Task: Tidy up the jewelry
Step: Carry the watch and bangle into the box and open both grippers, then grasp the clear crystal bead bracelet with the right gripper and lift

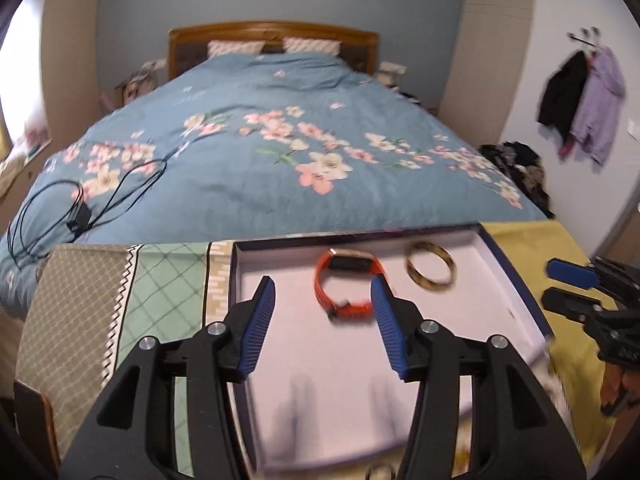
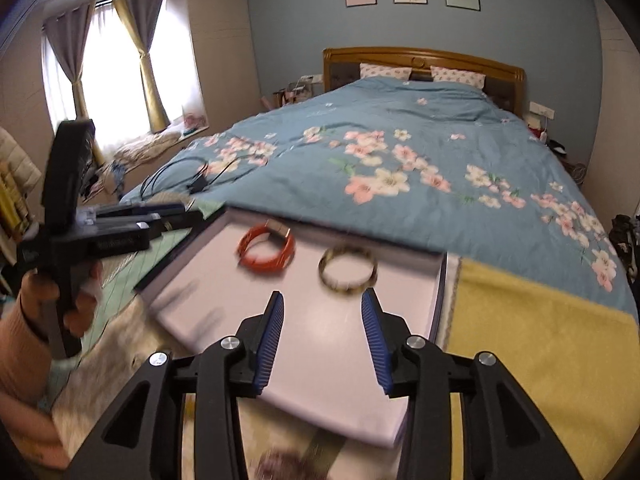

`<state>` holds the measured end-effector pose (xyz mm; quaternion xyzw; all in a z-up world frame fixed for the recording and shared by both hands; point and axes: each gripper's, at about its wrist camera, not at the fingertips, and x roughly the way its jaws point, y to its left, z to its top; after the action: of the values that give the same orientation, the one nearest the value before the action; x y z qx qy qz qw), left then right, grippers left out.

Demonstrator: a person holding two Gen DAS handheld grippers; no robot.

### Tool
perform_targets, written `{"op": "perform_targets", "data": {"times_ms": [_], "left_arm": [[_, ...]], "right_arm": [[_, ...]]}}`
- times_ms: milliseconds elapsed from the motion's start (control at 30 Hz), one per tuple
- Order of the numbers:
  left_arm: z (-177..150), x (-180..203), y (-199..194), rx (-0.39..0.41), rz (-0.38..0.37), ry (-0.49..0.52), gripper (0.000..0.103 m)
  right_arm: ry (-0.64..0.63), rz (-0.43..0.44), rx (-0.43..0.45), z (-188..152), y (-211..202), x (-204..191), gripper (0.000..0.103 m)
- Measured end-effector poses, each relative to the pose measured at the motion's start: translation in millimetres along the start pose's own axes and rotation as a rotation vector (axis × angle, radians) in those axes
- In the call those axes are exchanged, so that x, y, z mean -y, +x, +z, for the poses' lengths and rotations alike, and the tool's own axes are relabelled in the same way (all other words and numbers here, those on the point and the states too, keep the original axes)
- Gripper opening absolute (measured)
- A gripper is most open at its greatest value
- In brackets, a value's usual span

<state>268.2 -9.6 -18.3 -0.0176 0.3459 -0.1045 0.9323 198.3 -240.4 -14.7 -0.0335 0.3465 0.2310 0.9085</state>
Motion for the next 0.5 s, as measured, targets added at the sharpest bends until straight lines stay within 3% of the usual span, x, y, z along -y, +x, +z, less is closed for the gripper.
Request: {"op": "perform_targets", "data": {"times_ms": [167,500], "left_arm": [[-38,9,-39,0.004,-0.050,0.051,0.049],[-96,28,-67,-0.016,-0.103,0.098,0.050]], "right_arm": [[0.005,-0.006,-0.039,-37,-15,-5,0.038],[-0.015,-0.013,-0.105,-94,-37,-22,0.033]]}}
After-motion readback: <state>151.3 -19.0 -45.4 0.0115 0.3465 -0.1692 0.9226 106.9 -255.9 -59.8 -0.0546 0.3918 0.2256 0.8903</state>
